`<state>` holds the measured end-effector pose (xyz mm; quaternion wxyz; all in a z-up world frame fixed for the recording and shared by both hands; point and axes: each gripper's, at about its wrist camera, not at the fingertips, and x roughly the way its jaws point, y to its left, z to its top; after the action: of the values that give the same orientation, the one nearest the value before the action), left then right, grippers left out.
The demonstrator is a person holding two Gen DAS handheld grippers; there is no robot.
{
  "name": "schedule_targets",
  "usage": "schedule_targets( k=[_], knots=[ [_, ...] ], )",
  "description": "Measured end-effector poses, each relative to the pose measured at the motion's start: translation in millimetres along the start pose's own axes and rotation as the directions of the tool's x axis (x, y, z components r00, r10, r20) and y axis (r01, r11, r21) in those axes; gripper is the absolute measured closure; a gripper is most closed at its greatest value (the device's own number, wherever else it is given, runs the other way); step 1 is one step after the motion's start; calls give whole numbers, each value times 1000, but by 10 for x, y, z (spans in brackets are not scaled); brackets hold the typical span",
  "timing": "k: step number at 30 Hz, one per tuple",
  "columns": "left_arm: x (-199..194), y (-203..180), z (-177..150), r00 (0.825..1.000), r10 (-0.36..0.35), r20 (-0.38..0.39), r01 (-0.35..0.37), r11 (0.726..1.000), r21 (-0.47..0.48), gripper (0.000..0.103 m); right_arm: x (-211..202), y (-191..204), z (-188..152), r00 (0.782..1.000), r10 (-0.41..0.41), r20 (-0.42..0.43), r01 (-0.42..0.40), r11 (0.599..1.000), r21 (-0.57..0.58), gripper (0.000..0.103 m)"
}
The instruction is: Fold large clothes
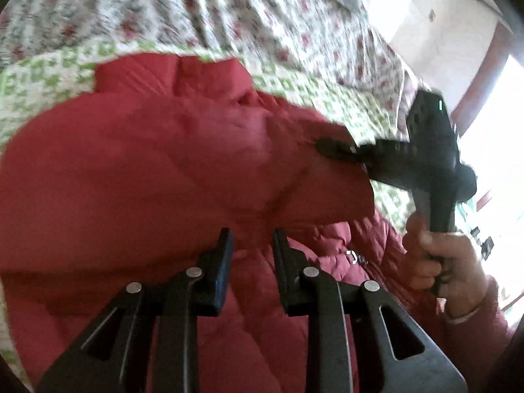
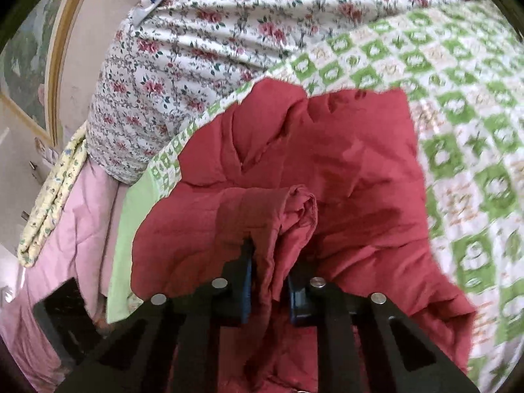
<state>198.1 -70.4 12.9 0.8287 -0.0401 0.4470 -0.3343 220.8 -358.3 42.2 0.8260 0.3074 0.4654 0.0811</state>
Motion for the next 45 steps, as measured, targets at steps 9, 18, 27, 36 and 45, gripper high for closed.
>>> schedule_targets(
  k=[9,18,27,36,45],
  knots=[
    [-208,844,413,986,161,47,-151,975,-162,81,-92,-11,48,989,-142,38,145,983,-111,90],
    [264,1109,214,982,169,-83,-181,966,-182,81,-211,160,-48,950,-286,122,304,938,-169,77],
    [309,1012,212,967,241,-84,-250,960,-129,81,197,801,-258,954,-288,79,295,868,-400,56],
    [-33,896,225,962,271,-42,-273,959,-73,81,620,360,-314,909,-416,15,391,841,-374,59],
    [183,1189,108,964,238,-116,-253,956,-148,81,374,392,-325,945,-325,30,318,897,-307,56]
  ],
)
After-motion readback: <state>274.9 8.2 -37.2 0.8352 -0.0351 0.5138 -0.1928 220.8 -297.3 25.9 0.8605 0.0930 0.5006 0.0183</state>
